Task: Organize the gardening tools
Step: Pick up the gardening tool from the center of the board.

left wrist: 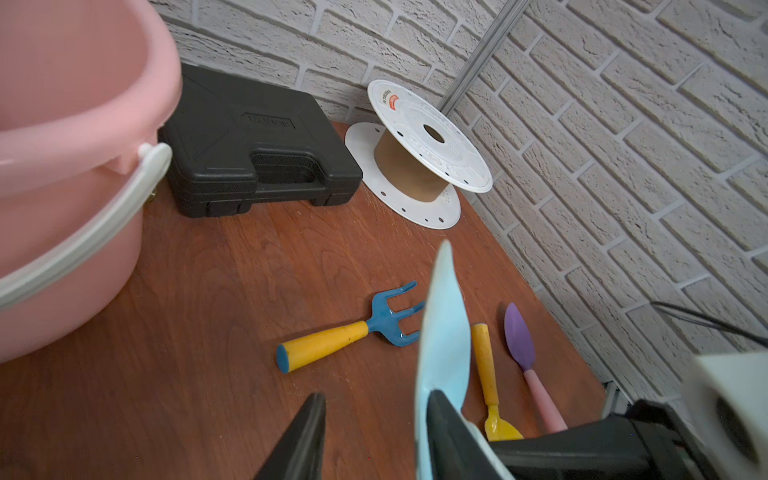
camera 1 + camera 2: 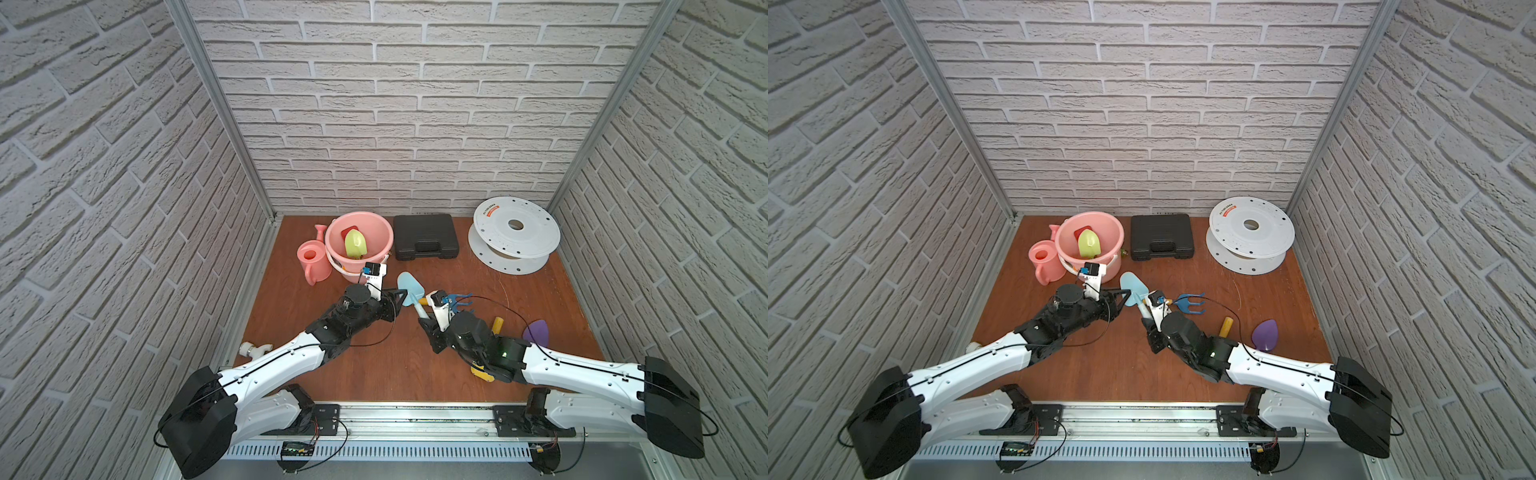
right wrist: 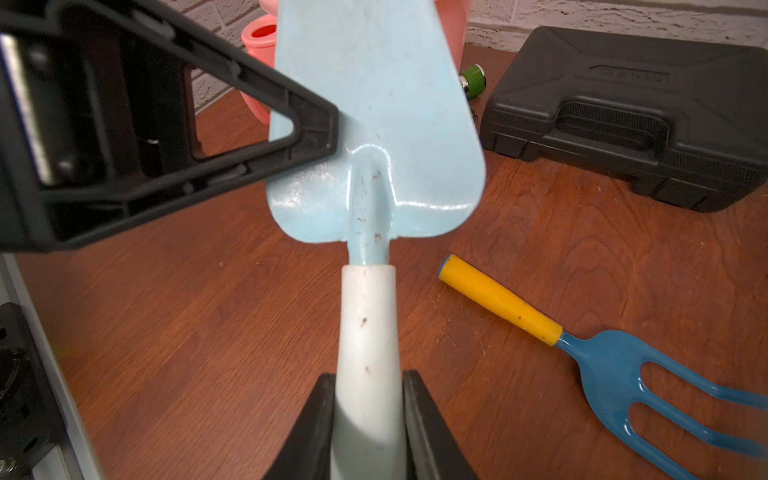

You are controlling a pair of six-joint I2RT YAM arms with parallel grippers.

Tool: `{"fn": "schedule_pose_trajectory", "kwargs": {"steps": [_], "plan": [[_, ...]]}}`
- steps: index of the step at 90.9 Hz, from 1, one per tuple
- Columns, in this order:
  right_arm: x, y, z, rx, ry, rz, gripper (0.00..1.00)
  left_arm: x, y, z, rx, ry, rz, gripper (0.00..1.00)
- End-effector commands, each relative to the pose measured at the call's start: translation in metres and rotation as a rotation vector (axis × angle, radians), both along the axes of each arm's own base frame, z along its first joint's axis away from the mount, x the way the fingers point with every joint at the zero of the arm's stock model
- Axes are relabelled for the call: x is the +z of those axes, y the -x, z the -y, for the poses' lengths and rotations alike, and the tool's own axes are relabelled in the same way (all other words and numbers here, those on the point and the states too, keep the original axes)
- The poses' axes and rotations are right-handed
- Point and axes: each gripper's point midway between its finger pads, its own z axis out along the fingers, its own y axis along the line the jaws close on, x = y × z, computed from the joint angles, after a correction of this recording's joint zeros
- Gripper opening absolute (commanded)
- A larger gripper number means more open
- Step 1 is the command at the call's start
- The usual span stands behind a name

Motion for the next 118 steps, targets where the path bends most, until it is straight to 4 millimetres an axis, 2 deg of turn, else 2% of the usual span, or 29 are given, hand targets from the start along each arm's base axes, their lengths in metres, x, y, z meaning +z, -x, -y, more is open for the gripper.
{"fn": "schedule_pose_trajectory", "kwargs": {"steps": [1, 23, 34, 43, 45, 51, 55, 59, 63, 68, 79, 98, 118], "plan": [[0.016, 0.0, -0.007, 0.02, -0.055, 0.052, 0.03, 0.03, -0.008, 0.006, -0.012, 0.066, 0.065, 0.35], [0.014, 0.002, -0.009, 0.033, -0.05, 0.046, 0.03, 0.03, -0.014, 0.011, -0.023, 0.077, 0.052, 0.23], [0.013, 0.002, -0.008, 0.026, -0.043, 0.047, 0.03, 0.03, -0.017, 0.011, -0.02, 0.07, 0.046, 0.0], [0.013, 0.002, -0.008, 0.025, -0.042, 0.049, 0.04, 0.034, -0.02, 0.01, -0.017, 0.059, 0.045, 0.0], [0.013, 0.001, -0.008, 0.025, -0.042, 0.049, 0.06, 0.036, -0.02, 0.011, -0.019, 0.058, 0.047, 0.0], [0.013, 0.001, -0.006, 0.015, -0.04, 0.052, 0.24, 0.039, -0.02, 0.011, -0.022, 0.044, 0.052, 0.0], [0.013, 0.0, -0.003, 0.002, -0.041, 0.057, 0.43, 0.044, -0.021, 0.01, -0.02, 0.035, 0.057, 0.0], [0.014, -0.001, 0.0, -0.011, -0.04, 0.064, 0.57, 0.048, -0.022, 0.009, -0.018, 0.02, 0.068, 0.0], [0.017, -0.001, 0.002, -0.019, -0.046, 0.071, 0.67, 0.053, -0.022, 0.007, -0.015, 0.002, 0.08, 0.0], [0.019, -0.001, 0.006, -0.028, -0.049, 0.079, 0.74, 0.059, -0.024, 0.004, -0.002, -0.021, 0.096, 0.0], [0.026, 0.002, 0.014, -0.041, -0.056, 0.089, 0.8, 0.077, -0.028, -0.007, 0.046, -0.08, 0.149, 0.0], [0.036, 0.007, 0.021, -0.043, -0.096, 0.104, 0.83, 0.113, -0.034, -0.025, 0.091, -0.247, 0.257, 0.0], [0.044, 0.011, 0.027, -0.044, -0.112, 0.111, 0.82, 0.155, -0.051, -0.064, 0.24, -0.396, 0.334, 0.0]]}}
